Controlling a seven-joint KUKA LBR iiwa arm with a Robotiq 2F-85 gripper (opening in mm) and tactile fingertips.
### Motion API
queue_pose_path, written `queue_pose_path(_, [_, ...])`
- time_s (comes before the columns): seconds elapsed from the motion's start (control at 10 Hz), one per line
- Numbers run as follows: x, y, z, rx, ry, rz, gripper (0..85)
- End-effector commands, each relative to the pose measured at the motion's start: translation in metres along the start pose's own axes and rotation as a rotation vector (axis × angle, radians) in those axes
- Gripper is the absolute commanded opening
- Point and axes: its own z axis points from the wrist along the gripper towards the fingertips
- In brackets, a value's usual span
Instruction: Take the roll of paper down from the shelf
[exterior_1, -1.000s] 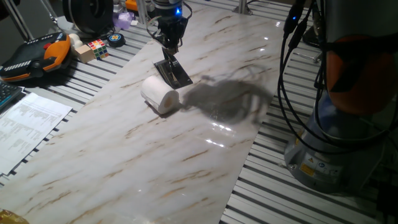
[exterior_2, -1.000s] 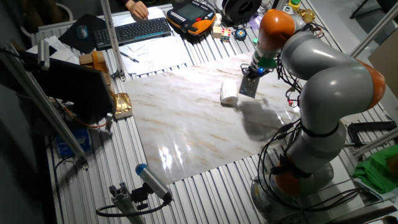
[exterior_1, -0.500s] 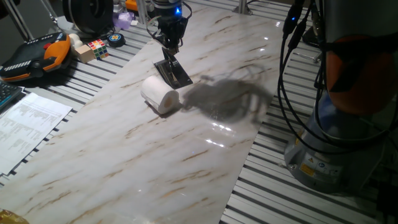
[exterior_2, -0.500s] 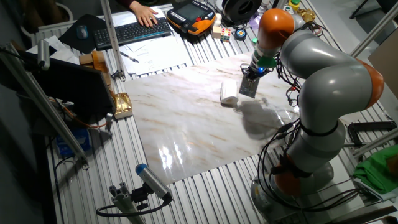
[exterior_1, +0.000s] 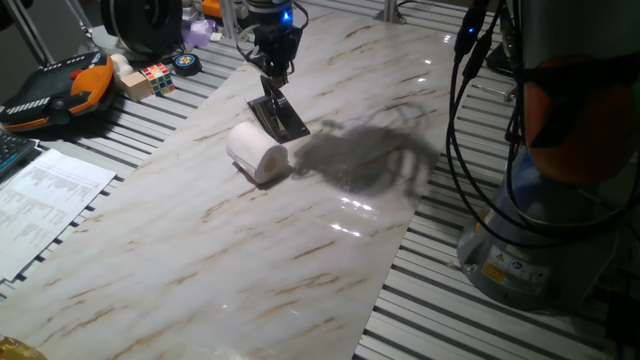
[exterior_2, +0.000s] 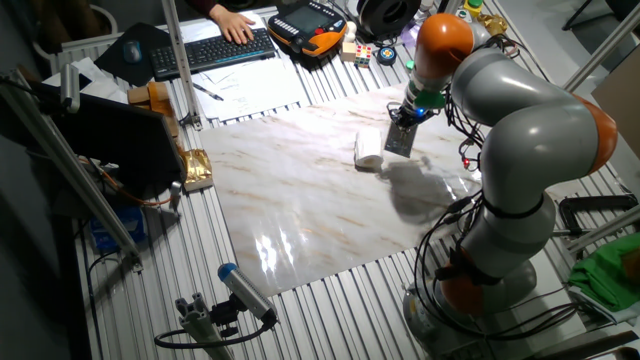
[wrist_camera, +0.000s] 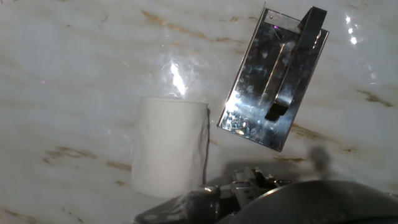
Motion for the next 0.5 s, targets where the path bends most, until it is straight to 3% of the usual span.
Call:
queue_pose_path(0.0, [-0.0003,-0.0003,0.0000,-0.001,0.000,0.000,0.7])
queue_pose_path(0.4, [-0.0011,-0.0004,0.0002,-0.002,0.004,-0.004,0.7])
